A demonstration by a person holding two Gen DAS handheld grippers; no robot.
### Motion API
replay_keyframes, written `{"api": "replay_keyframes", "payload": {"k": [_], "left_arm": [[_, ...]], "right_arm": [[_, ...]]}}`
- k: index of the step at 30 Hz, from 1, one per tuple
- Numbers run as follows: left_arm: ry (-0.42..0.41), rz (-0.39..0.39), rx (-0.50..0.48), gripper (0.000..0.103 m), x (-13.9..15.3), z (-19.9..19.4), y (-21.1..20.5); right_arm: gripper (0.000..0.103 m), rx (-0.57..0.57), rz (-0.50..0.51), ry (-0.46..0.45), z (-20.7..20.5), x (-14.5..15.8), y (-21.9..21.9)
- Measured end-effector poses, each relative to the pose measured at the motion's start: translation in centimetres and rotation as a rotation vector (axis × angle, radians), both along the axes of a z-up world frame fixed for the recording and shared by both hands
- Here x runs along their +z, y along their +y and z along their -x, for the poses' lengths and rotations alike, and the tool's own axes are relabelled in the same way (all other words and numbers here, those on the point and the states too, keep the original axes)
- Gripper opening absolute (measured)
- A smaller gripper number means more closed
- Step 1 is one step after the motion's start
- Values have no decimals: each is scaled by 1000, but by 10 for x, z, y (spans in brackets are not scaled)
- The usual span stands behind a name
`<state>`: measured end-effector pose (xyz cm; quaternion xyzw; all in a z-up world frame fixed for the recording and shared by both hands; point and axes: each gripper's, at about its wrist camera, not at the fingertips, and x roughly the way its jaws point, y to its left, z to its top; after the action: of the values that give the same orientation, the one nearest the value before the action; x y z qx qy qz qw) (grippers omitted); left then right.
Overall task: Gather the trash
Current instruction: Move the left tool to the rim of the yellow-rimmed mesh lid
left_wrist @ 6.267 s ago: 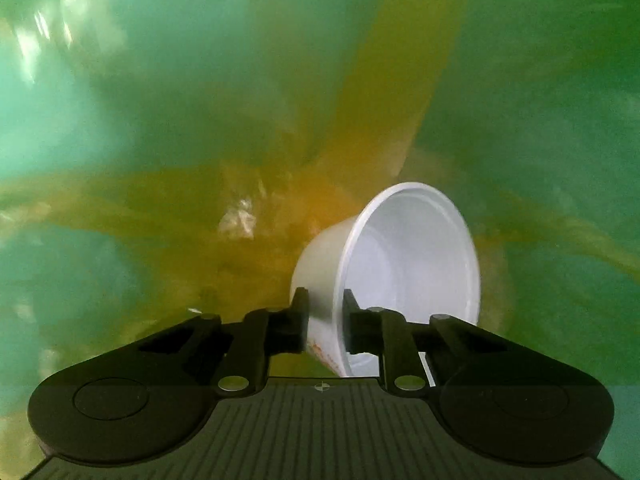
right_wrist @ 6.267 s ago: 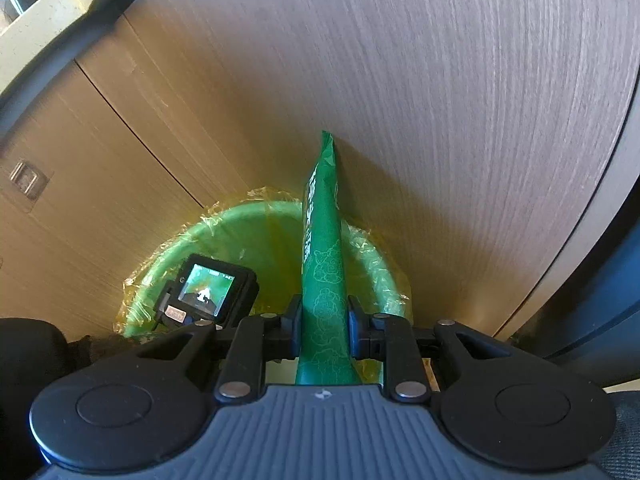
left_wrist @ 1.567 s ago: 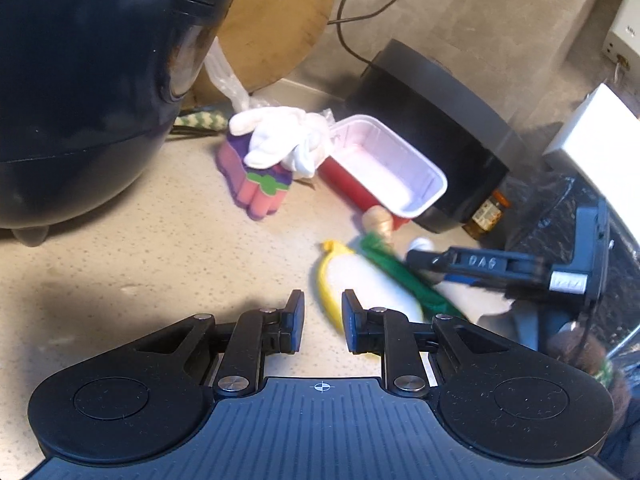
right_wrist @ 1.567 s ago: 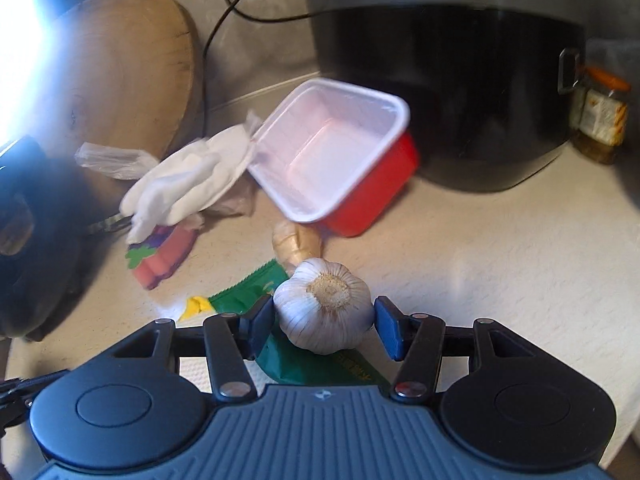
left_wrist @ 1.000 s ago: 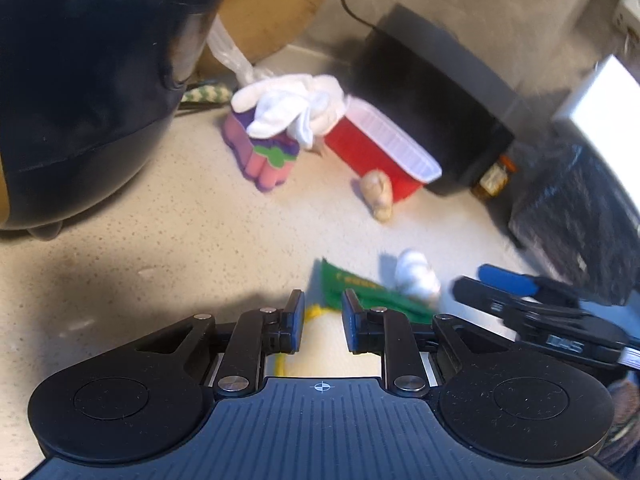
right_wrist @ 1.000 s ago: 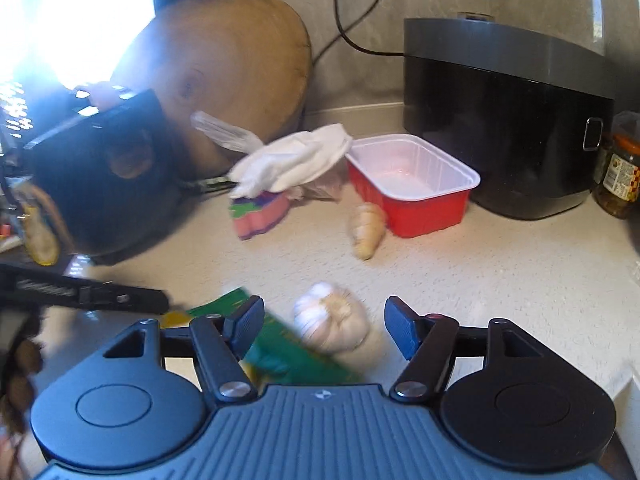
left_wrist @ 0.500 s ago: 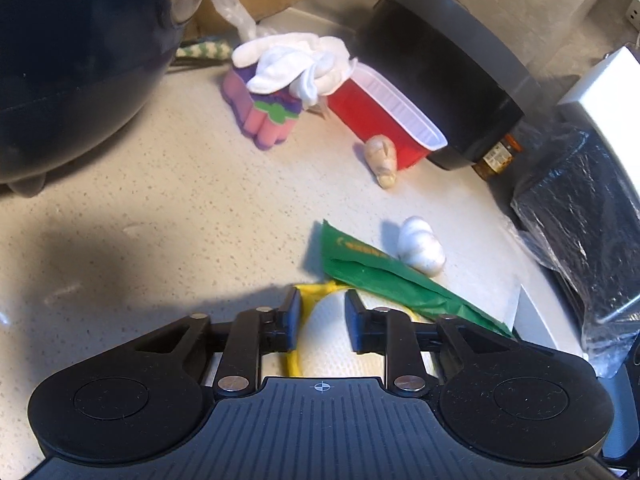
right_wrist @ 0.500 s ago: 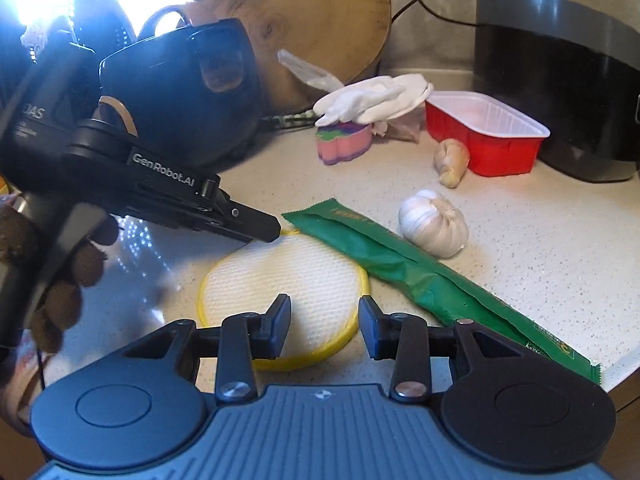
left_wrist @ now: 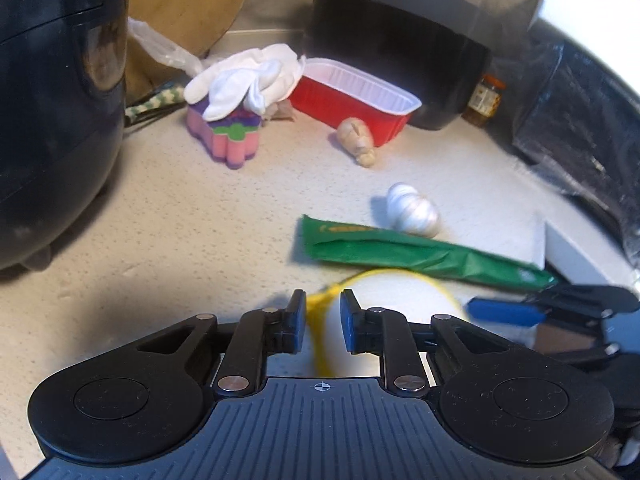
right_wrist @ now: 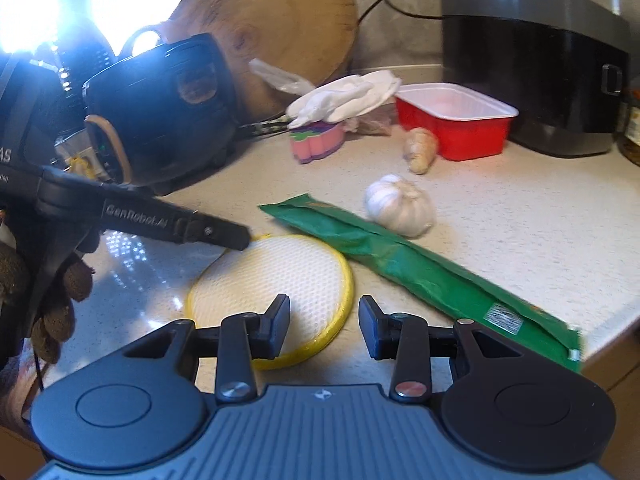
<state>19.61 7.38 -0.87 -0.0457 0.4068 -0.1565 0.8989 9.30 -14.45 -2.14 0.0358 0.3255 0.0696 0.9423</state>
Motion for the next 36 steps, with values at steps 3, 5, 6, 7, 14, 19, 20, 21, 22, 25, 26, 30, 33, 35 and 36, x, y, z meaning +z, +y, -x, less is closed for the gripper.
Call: {"api": "replay_keyframes", "payload": {"k": [3, 5, 6, 7, 14, 19, 20, 21, 22, 25, 26, 30, 33, 35, 36], "left_arm": [[15, 11, 3, 23, -3, -2, 2], [20, 23, 0, 23, -2, -2, 2], [25, 33, -3, 23, -2, -2, 3], [30, 45, -4, 23, -3, -2, 2], [81, 141, -22, 32, -7, -4, 2], [147, 243, -52, 39, -10, -6, 5], [176, 287, -61, 39, -12, -8, 7], [205, 328, -71, 39, -14, -9, 8], [231, 363, -84, 39, -17, -10, 7], [255, 382, -122, 39, -19, -8, -1], [254, 377, -132, 39, -19, -7, -4], [236, 339, -150, 32, -18, -3, -11], [232, 332, -170, 29, -19, -1, -16], [260, 375, -206, 31, -23, 0, -20], [264, 378, -223, 32, -24, 2, -24]], "right_arm": [[38, -42, -10, -20, 6, 5, -11], [38, -56, -18, -21, 9, 5, -16], [38, -56, -24, -16, 11, 4, -17], [38, -52, -30, -10, 12, 2, -17], [38, -27, -40, -11, 16, -5, -11], [38, -46, -47, -20, 20, -6, -15], [38, -55, -51, -22, 21, -6, -17], [38, -64, -57, -22, 23, -6, -19], [38, -72, -62, -22, 25, -6, -22], [38, -97, -75, -24, 31, -7, -29], [38, -104, -80, -25, 33, -8, -32], [38, -134, -114, -31, 44, -10, -40], [38, -151, -134, -54, 57, -11, -44], [38, -160, -135, -69, 64, -10, -45], [41, -171, -128, -73, 68, -9, -44]]}}
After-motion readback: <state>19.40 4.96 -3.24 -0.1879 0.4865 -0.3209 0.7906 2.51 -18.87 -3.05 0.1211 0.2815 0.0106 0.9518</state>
